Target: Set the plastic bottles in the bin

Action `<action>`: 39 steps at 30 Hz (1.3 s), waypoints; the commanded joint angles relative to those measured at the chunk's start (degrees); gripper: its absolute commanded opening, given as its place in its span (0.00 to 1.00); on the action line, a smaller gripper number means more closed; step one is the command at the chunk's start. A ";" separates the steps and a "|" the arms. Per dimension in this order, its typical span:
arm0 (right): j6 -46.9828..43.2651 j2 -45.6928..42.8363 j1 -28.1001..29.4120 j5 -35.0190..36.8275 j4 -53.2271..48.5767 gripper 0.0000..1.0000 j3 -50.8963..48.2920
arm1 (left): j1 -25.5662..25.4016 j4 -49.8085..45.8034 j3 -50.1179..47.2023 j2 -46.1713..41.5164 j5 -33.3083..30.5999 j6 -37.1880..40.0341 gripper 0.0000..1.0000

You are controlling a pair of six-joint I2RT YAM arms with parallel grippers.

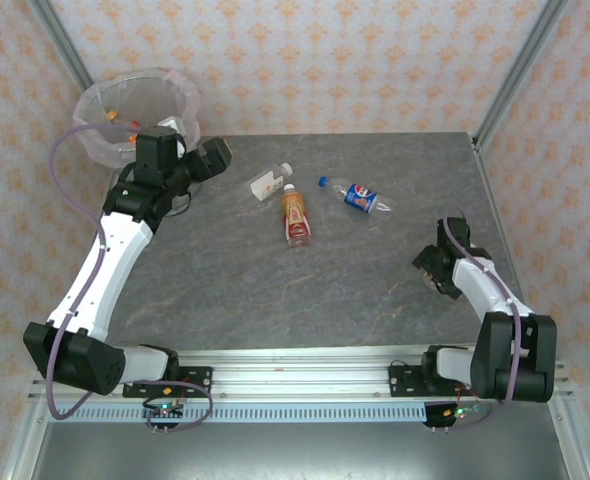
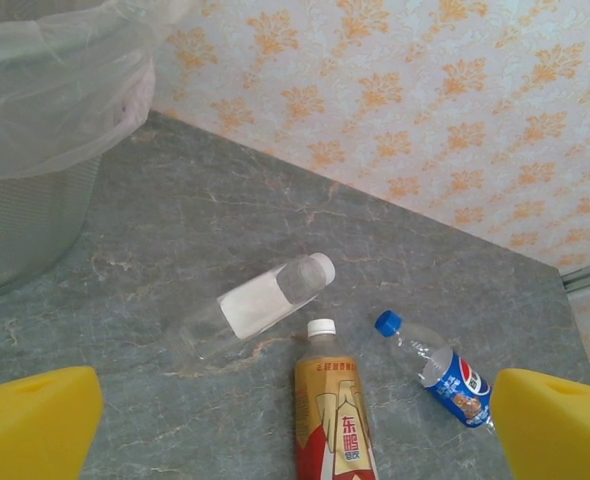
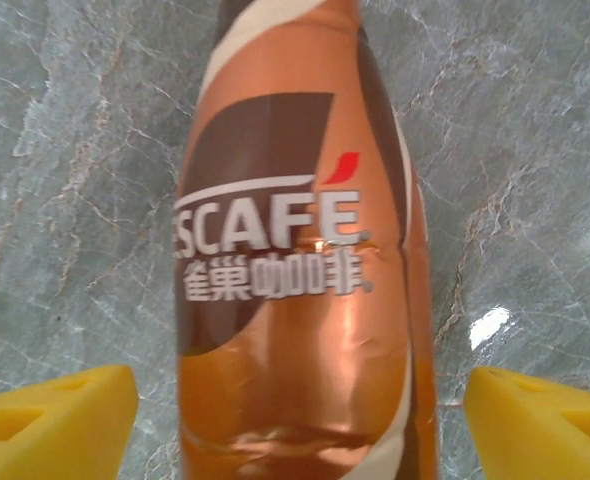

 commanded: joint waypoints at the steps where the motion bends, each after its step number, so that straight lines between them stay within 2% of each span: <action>1: 1.22 0.83 -0.43 2.92 0.36 0.84 1.34 | -0.32 -2.74 0.01 -1.61 -2.59 1.23 1.00; 13: 1.46 5.28 -0.41 2.04 6.20 0.73 -0.53 | -0.34 -3.20 -0.50 -1.69 -4.26 1.86 1.00; 26: 2.87 6.65 -0.42 1.53 8.06 0.67 -2.12 | -0.31 -3.33 -0.84 -1.63 -4.17 1.70 1.00; 34: 2.94 5.15 -0.38 0.88 9.08 0.60 -2.96 | -0.26 -3.45 -1.04 -1.55 -4.44 1.84 1.00; 39: -0.74 0.21 -0.37 -3.72 10.64 0.57 -3.67 | -0.33 -3.46 -0.99 -1.35 -3.95 1.66 1.00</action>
